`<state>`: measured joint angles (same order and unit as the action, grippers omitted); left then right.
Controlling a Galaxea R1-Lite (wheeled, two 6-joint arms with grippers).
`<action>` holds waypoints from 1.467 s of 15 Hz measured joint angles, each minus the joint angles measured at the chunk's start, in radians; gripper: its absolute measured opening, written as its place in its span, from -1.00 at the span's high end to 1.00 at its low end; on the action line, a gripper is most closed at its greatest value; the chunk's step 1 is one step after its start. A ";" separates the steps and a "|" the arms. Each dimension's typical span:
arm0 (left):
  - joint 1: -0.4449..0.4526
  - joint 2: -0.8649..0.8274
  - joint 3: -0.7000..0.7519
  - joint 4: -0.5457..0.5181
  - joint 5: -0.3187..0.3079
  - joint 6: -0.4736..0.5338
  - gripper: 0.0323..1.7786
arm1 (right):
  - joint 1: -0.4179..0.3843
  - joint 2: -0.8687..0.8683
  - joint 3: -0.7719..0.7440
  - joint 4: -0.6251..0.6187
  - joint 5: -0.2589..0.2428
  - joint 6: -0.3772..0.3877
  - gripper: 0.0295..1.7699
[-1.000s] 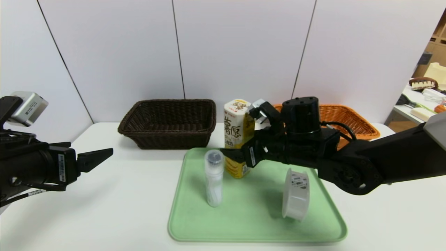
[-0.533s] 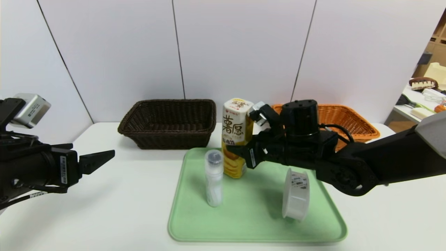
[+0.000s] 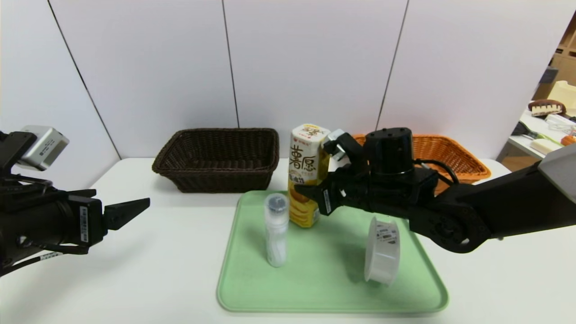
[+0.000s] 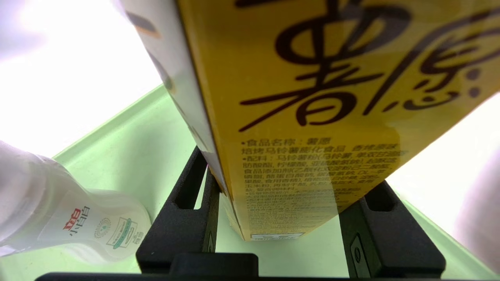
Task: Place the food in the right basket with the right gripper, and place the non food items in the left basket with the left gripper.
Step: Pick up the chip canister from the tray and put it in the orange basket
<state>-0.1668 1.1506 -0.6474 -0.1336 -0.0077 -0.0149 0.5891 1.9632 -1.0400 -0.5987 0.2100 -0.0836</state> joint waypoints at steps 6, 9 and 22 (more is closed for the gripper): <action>-0.002 -0.003 0.012 -0.001 0.000 -0.001 -0.90 | 0.010 -0.047 0.003 -0.001 -0.029 0.000 0.07; -0.003 -0.005 0.019 -0.001 0.000 -0.001 -0.90 | 0.016 -0.101 -0.008 -0.001 -0.055 0.003 0.07; -0.028 -0.011 0.029 -0.003 0.000 0.003 -0.90 | -0.488 -0.281 -0.150 0.008 -0.121 0.013 0.07</action>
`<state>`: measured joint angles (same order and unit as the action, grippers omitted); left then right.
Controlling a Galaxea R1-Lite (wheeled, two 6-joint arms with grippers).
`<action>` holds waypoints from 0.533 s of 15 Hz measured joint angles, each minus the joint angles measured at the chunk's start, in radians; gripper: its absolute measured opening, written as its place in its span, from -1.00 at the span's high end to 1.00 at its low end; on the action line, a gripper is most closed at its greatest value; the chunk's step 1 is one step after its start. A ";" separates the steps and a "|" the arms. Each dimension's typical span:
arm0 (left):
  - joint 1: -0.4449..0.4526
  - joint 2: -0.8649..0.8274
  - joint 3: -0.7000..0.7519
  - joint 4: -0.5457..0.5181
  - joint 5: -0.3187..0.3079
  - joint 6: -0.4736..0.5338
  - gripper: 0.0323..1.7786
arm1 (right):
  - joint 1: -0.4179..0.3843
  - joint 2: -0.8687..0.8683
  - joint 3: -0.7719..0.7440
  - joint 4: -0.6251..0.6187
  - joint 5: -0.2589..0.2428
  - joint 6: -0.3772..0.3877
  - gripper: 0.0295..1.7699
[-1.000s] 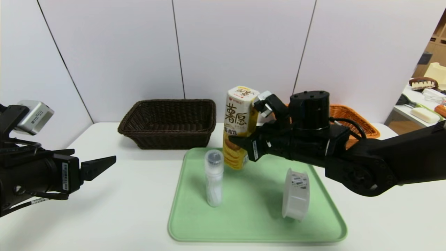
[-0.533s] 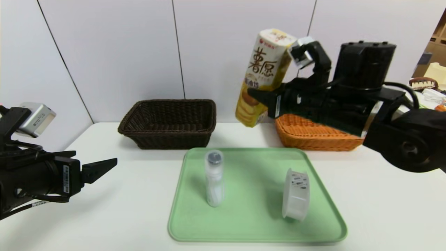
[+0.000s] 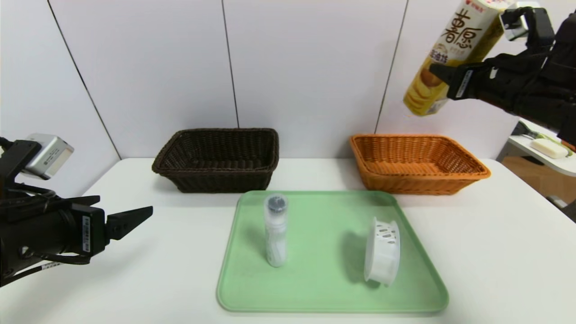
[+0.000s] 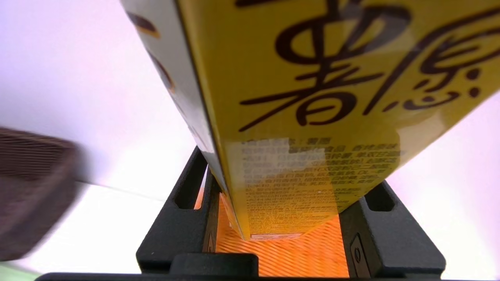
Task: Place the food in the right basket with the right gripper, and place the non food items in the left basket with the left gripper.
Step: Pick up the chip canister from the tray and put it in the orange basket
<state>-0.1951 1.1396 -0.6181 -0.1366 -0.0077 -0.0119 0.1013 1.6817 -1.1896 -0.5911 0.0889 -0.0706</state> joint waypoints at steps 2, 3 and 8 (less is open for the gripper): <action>-0.005 0.001 -0.003 0.000 0.000 0.000 -0.90 | -0.042 0.000 0.045 -0.002 0.009 0.006 0.07; -0.006 0.002 -0.004 0.000 0.000 0.000 -0.90 | -0.051 0.003 0.066 -0.005 0.010 0.008 0.07; -0.007 0.001 -0.005 0.000 0.000 -0.003 -0.90 | -0.063 0.053 0.121 -0.055 0.010 0.014 0.07</action>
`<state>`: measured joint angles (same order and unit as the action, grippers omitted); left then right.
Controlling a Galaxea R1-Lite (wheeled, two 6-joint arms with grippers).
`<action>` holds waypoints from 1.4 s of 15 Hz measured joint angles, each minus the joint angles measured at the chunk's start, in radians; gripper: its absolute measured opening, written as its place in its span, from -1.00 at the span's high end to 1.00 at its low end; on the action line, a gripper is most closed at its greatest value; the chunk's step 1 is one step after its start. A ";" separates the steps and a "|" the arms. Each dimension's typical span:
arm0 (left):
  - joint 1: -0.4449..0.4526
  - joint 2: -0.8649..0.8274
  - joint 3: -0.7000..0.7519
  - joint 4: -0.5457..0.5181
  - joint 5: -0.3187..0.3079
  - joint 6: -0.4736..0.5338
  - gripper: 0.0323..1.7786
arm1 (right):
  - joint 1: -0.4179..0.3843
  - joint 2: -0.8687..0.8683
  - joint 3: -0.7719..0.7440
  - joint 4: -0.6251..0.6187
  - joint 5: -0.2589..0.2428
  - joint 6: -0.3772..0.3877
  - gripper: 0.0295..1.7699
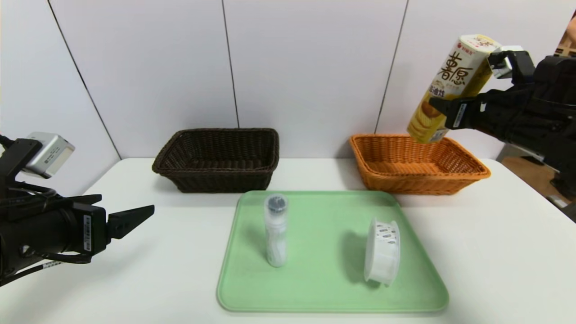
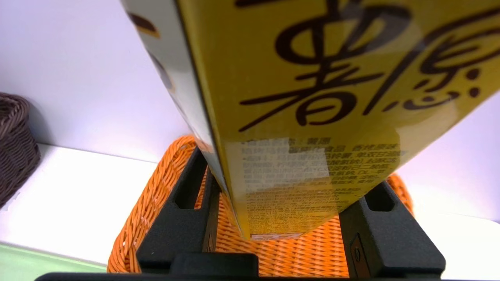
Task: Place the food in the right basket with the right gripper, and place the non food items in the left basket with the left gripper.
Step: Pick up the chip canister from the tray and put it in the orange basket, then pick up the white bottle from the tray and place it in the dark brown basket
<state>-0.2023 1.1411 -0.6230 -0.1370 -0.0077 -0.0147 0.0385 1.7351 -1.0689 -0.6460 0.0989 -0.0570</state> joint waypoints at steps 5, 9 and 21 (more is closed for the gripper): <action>-0.001 0.005 0.001 -0.008 0.000 0.001 -0.90 | -0.001 0.066 0.003 -0.038 -0.004 0.005 0.07; -0.008 0.012 0.004 -0.014 -0.001 0.001 -0.90 | 0.015 0.097 0.029 -0.048 -0.002 0.001 -0.04; -0.028 0.045 -0.002 -0.049 -0.001 0.007 -0.90 | 0.021 0.117 0.024 -0.095 -0.011 0.003 -0.74</action>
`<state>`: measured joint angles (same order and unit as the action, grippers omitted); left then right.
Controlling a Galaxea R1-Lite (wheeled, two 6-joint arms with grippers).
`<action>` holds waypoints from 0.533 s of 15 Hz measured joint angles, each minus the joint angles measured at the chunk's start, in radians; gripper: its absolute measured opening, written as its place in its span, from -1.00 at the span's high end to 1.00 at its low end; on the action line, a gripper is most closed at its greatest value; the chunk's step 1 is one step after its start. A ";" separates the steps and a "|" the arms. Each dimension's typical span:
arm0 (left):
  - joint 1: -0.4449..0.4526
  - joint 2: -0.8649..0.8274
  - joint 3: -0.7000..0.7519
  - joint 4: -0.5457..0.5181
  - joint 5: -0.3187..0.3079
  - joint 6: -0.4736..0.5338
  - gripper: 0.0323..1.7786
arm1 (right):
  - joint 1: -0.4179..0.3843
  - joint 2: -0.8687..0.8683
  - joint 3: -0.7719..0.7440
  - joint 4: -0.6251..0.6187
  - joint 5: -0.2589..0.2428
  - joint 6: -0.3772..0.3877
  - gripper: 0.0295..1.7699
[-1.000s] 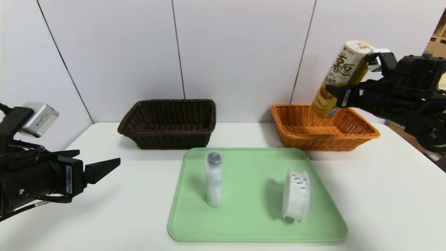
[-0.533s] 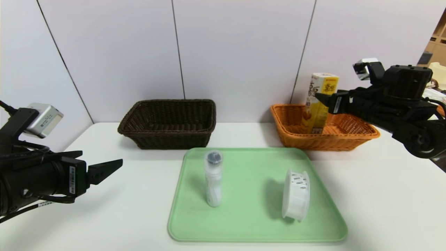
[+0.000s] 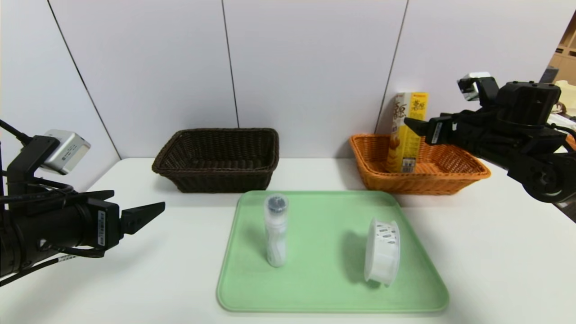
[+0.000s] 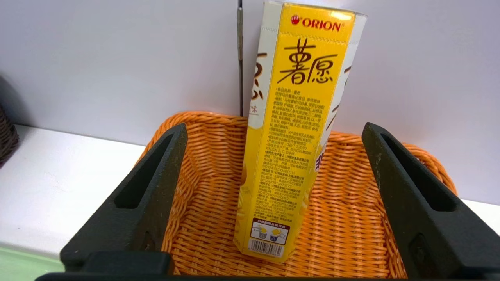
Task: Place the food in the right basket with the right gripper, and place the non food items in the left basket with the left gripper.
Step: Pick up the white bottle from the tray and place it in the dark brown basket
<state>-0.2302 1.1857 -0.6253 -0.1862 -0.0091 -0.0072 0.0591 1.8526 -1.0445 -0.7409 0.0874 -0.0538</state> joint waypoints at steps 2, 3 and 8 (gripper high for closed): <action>-0.019 0.003 -0.014 0.000 0.000 0.000 -0.90 | -0.006 -0.024 0.000 0.000 -0.005 0.001 -0.78; -0.032 0.005 -0.022 0.000 0.000 0.000 -0.90 | -0.009 -0.040 0.000 0.001 -0.016 0.001 -0.80; -0.115 0.044 -0.132 0.044 0.027 0.000 -0.90 | -0.013 -0.193 0.003 0.116 -0.035 0.001 -0.86</action>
<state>-0.3449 1.2300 -0.7577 -0.1423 0.0177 -0.0072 0.0462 1.6591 -1.0411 -0.6253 0.0523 -0.0532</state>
